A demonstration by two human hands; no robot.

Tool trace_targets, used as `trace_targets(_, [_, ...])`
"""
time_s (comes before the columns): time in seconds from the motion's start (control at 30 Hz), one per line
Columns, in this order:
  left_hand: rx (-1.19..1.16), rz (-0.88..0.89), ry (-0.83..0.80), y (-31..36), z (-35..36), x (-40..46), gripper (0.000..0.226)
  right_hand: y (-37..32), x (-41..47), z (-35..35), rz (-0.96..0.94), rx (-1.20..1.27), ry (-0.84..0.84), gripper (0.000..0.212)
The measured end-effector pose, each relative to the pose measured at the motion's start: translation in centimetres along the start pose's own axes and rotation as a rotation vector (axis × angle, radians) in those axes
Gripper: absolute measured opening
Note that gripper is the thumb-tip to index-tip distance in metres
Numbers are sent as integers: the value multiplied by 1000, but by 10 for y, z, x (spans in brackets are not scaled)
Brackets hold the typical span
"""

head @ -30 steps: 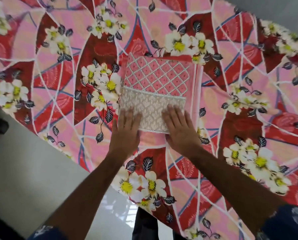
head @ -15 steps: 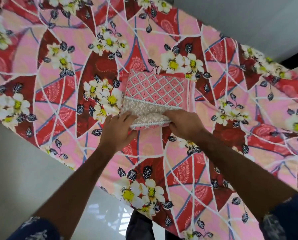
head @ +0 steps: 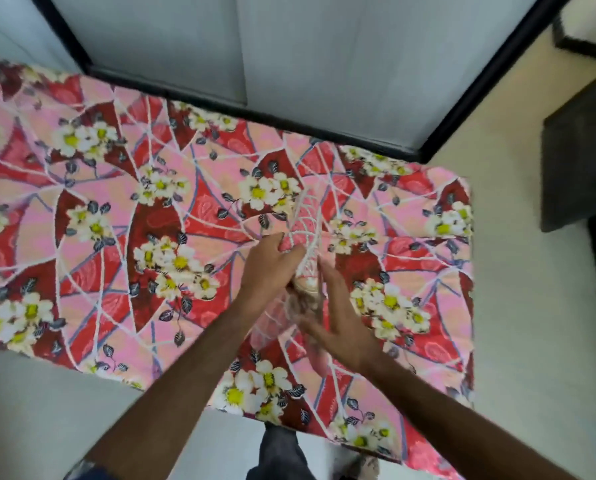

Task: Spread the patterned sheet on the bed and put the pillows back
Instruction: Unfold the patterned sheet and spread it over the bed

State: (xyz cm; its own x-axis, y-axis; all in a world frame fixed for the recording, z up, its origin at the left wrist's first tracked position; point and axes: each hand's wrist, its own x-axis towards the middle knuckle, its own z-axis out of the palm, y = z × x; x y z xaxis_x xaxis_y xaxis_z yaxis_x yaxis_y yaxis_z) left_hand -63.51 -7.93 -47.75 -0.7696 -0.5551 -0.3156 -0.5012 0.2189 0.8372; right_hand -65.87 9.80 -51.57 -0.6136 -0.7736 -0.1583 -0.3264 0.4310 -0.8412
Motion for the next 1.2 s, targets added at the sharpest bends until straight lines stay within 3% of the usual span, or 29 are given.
trace_targets(0.07, [-111,-20,-108,23,31,-26,24,-2,-33,-19,49,141,81,98])
trace_targets(0.17, [-252,-14,-233,58,81,-70,36,12,-82,-67,115,192,246,83])
trace_targets(0.33, [-203,125,-402,93,176,-157,17,53,-178,-157,75,312,327,72])
trace_targets(0.37, [-140,199,-400,92,194,-170,26,56,-191,-172,68,331,357,71])
trace_targets(0.47, [174,414,-327,92,242,-209,74,64,-228,-212,80,451,365,58])
trace_targets(0.57, [273,433,-184,104,267,-233,94,66,-239,-241,94,532,297,50])
trace_targets(0.7, [149,427,-74,117,295,-244,104,63,-228,-264,138,551,226,47])
trace_targets(0.83, [-75,263,-61,123,316,-228,114,70,-195,-274,156,455,103,54])
trace_targets(0.97, [-234,120,21,132,327,-212,107,77,-160,-279,166,338,-41,63])
trace_targets(1.07, [-347,96,82,142,339,-201,104,82,-144,-285,140,304,-91,53])
trace_targets(1.2, [-416,74,202,146,360,-182,109,103,-131,-301,209,462,-206,42])
